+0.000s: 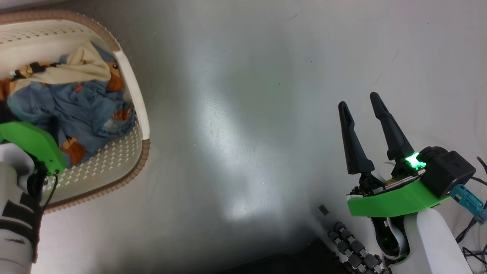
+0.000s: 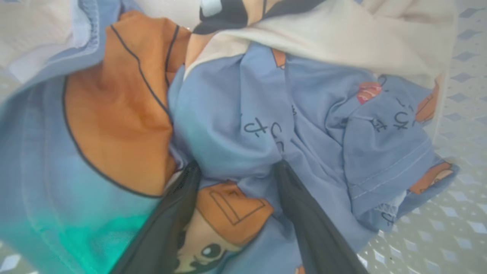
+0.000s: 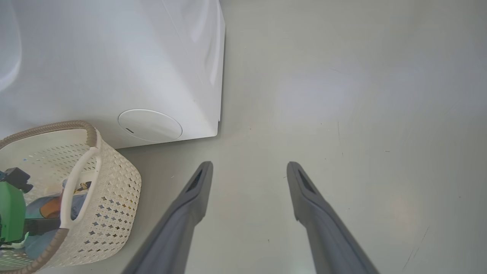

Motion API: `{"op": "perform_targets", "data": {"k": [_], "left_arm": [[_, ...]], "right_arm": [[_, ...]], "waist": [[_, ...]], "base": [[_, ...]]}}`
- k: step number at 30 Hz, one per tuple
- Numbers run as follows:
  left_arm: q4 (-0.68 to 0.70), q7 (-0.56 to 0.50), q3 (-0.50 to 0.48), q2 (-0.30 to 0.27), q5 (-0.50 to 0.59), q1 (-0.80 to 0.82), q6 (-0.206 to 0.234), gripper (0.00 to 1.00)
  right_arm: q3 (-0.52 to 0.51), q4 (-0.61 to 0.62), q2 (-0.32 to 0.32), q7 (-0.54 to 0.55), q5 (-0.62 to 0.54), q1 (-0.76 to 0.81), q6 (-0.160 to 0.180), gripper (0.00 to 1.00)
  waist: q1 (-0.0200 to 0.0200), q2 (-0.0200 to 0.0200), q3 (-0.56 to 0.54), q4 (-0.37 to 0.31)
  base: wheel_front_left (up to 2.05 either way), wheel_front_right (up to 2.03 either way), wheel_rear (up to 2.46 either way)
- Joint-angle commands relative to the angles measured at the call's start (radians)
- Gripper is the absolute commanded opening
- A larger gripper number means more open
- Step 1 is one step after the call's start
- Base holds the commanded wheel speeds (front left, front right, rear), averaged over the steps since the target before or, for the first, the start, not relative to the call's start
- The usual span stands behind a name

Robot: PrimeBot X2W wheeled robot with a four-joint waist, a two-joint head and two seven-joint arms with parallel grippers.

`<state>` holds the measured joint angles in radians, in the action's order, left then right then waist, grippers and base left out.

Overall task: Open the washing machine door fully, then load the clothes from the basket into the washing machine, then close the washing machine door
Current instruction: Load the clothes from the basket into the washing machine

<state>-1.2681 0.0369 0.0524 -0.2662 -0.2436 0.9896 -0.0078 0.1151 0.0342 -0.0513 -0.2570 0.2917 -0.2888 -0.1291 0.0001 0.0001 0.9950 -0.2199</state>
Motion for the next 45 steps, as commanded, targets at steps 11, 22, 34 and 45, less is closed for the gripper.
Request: {"op": "perform_targets", "data": {"k": [11, 22, 34, 45], "left_arm": [[-0.008, 0.015, -0.024, -0.002, -0.055, 0.029, -0.066, 1.00], [-0.016, 0.017, 0.017, 0.021, -0.040, 0.042, -0.057, 0.49], [-0.020, 0.065, 0.058, 0.052, -0.027, 0.031, -0.049, 0.00], [-0.021, 0.188, 0.042, 0.065, -0.063, -0.070, -0.049, 0.00]], "right_arm": [[0.020, 0.029, 0.001, -0.005, -0.005, 0.027, -0.002, 1.00], [-0.003, 0.042, 0.001, -0.005, -0.025, 0.065, -0.002, 1.00], [-0.019, 0.040, 0.001, -0.005, -0.032, 0.063, -0.002, 1.00], [-0.014, -0.004, 0.001, -0.005, -0.006, 0.028, -0.002, 1.00]], "waist": [[-0.0001, -0.0001, 0.028, -0.011], [-0.0001, -0.0001, 0.036, -0.012], [-0.0001, -0.0001, 0.032, -0.004], [-0.0001, -0.0001, -0.089, 0.027]], "base": [[0.00, 0.00, 0.00], [0.00, 0.00, 0.00], [0.00, 0.00, 0.00], [0.00, 0.00, 0.00]]}}
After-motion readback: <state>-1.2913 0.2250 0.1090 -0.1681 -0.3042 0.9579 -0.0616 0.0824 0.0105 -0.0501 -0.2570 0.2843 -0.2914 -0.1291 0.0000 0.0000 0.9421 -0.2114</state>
